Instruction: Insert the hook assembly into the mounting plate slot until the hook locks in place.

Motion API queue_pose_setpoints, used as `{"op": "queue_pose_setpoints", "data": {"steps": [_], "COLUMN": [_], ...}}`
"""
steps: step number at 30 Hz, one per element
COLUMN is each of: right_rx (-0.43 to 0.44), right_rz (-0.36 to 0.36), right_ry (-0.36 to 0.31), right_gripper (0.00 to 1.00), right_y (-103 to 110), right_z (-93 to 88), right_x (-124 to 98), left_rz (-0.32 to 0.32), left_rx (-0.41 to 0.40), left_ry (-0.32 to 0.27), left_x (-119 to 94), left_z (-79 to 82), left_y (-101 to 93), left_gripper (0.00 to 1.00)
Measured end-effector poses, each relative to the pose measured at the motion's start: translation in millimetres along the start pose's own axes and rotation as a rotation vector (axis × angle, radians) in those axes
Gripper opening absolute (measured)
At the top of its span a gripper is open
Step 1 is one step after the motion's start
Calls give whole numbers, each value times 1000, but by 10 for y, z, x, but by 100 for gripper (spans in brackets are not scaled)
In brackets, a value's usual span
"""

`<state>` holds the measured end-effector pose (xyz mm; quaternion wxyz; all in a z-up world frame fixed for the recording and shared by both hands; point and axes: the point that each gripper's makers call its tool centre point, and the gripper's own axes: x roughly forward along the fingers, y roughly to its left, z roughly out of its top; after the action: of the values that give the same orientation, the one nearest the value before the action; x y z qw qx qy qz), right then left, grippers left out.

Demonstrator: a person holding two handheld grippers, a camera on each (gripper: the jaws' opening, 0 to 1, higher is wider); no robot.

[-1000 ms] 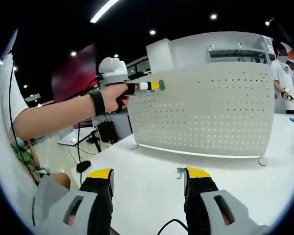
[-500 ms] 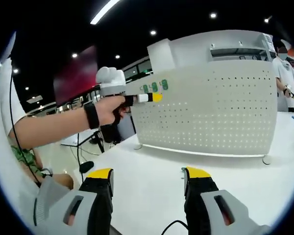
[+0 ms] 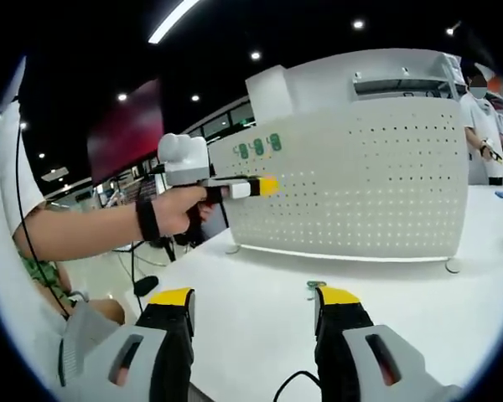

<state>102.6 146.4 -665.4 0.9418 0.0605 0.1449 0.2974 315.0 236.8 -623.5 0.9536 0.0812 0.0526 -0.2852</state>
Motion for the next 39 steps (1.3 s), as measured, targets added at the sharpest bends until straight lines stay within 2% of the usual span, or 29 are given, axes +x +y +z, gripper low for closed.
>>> {"op": "queue_pose_setpoints", "data": {"steps": [8, 13, 23, 28, 30, 39], "right_rx": [-3, 0, 0, 8, 8, 20], "right_rz": [-7, -5, -21, -27, -35, -70], "right_ry": [2, 6, 4, 10, 11, 10], "right_gripper": [59, 59, 59, 59, 58, 58], "right_y": [-9, -16, -57, -63, -76, -162], "right_z": [-23, -22, 10, -18, -25, -40], "right_x": [-32, -13, 20, 28, 26, 3], "left_rz": [-65, -107, -176, -199, -200, -241], "left_rx": [6, 9, -5, -14, -15, -33], "left_ry": [36, 56, 126, 154, 185, 231], "left_x": [3, -10, -15, 13, 25, 112], "left_z": [-246, -330, -645, -797, -899, -1120], "left_y": [-159, -244, -366, -396, -401, -481], "left_gripper": [26, 29, 29, 29, 27, 28]}}
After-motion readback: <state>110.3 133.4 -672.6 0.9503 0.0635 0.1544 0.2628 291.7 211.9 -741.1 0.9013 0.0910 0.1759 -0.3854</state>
